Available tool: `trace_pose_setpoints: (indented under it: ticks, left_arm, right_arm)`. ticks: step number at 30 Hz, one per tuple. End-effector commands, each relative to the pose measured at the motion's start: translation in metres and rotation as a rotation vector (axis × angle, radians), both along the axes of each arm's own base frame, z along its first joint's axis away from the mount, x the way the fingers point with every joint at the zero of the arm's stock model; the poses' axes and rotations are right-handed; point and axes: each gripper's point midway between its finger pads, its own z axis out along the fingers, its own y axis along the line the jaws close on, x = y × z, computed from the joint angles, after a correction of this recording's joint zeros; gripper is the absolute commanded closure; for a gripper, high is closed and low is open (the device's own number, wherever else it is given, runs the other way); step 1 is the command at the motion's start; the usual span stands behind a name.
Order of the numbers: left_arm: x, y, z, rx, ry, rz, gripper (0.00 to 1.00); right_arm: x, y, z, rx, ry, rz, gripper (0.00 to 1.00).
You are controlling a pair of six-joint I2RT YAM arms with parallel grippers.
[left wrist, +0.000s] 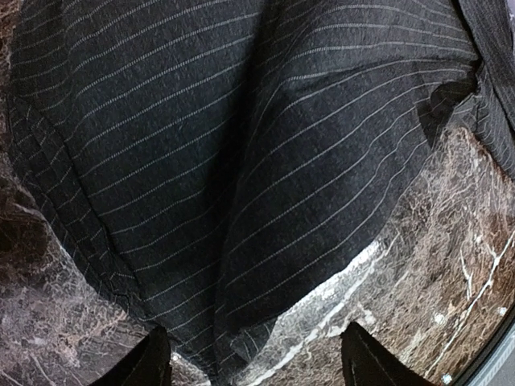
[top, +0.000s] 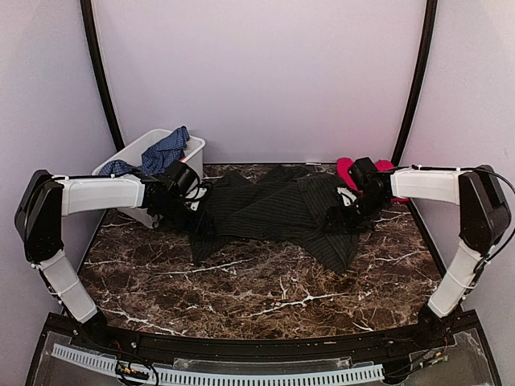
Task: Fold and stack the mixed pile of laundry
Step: Flatten out the crumpled shirt at the center of the board.
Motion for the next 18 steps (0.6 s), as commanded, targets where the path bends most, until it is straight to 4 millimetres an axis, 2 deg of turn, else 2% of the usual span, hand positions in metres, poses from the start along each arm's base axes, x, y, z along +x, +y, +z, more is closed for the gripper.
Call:
trace_pose_setpoints:
  ticks: [1,5,6,7,9,10,11,12,13,15,18]
  left_arm:
    - [-0.006,0.004,-0.013,0.06,0.06,-0.036,0.28]
    - [-0.007,0.009,-0.036,0.131,0.112,-0.049,0.31]
    - [-0.008,0.009,-0.04,0.145,0.121,-0.052,0.34]
    - [-0.006,0.011,-0.041,0.157,0.116,-0.052,0.36]
    - [-0.005,0.014,-0.04,0.182,0.102,-0.051,0.49]
    - [-0.004,0.016,-0.036,0.195,0.088,-0.051,0.6]
    - [-0.003,0.017,-0.033,0.203,0.074,-0.059,0.72]
    - [-0.002,0.021,-0.024,0.218,0.047,-0.056,0.78]
    - [-0.001,0.023,-0.018,0.229,0.027,-0.066,0.88]
    - [-0.001,0.029,0.001,0.269,-0.027,-0.08,0.98]
    - [-0.003,0.041,0.039,0.333,-0.126,-0.11,1.0]
  right_arm:
    - [0.002,-0.02,-0.038,-0.155,0.031,-0.033,0.19]
    - [0.007,-0.028,-0.05,-0.241,0.038,-0.051,0.23]
    - [0.008,-0.03,-0.052,-0.259,0.039,-0.054,0.3]
    - [0.008,-0.032,-0.054,-0.272,0.047,-0.055,0.4]
    - [0.011,-0.034,-0.051,-0.29,0.041,-0.061,0.71]
    - [0.013,-0.036,-0.045,-0.294,0.027,-0.065,0.84]
    - [0.016,-0.036,-0.037,-0.295,0.01,-0.069,0.98]
    - [0.019,-0.036,-0.027,-0.295,-0.014,-0.071,1.0]
    - [0.021,-0.038,-0.015,-0.301,-0.04,-0.072,1.0]
    - [0.026,-0.044,0.017,-0.315,-0.109,-0.081,1.0]
    - [0.027,-0.052,0.07,-0.314,-0.21,-0.097,1.0]
